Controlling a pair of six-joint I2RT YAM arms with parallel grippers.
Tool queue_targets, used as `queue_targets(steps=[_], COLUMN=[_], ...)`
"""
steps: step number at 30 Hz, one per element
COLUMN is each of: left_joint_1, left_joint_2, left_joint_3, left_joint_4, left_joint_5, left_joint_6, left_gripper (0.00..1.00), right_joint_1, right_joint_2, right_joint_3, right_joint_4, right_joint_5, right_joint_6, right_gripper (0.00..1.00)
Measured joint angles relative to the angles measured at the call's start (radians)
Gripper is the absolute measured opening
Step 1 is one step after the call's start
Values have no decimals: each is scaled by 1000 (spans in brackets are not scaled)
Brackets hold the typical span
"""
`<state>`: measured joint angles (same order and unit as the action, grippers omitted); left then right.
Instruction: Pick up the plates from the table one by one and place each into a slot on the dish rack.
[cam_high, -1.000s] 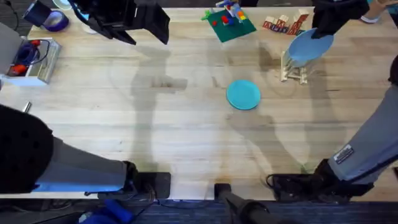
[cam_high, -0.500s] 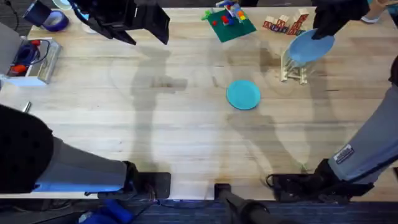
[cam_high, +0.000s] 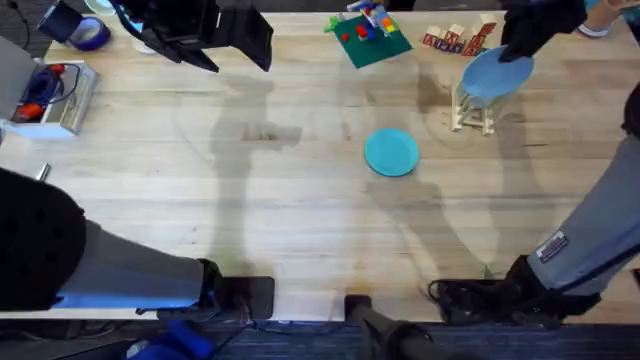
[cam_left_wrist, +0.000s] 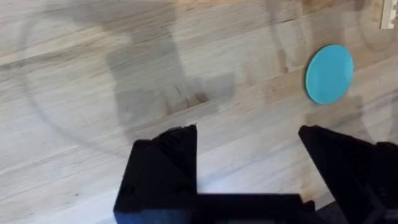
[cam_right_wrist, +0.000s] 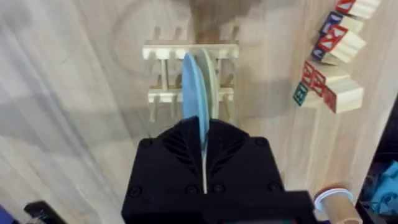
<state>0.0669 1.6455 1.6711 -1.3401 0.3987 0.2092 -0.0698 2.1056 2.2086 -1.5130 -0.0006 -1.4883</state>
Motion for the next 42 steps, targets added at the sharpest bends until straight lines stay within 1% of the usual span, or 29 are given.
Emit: queue_targets(steps=[18, 27, 36, 38, 40, 42], left_joint_1=[0, 0, 0, 0, 0, 0], left_joint_2=[0, 0, 0, 0, 0, 0], left_joint_3=[0, 0, 0, 0, 0, 0], left_joint_4=[0, 0, 0, 0, 0, 0], left_joint_5=[0, 0, 0, 0, 0, 0], left_joint_6=[0, 0, 0, 0, 0, 0], left_gripper=[995, 995, 995, 995, 995, 995], right_joint_1=[-4, -4, -4, -4, -4, -4], right_joint_2=[0, 0, 0, 0, 0, 0], right_joint_3=[-2, -77, -81, -81, -81, -81], right_joint_4=[-19, 10, 17, 17, 17, 16], right_joint_5=[-3, -8, -8, -8, -8, -8], right_joint_6=[19, 19, 20, 23, 27, 31], right_gripper=[32, 32, 33, 62, 129, 144])
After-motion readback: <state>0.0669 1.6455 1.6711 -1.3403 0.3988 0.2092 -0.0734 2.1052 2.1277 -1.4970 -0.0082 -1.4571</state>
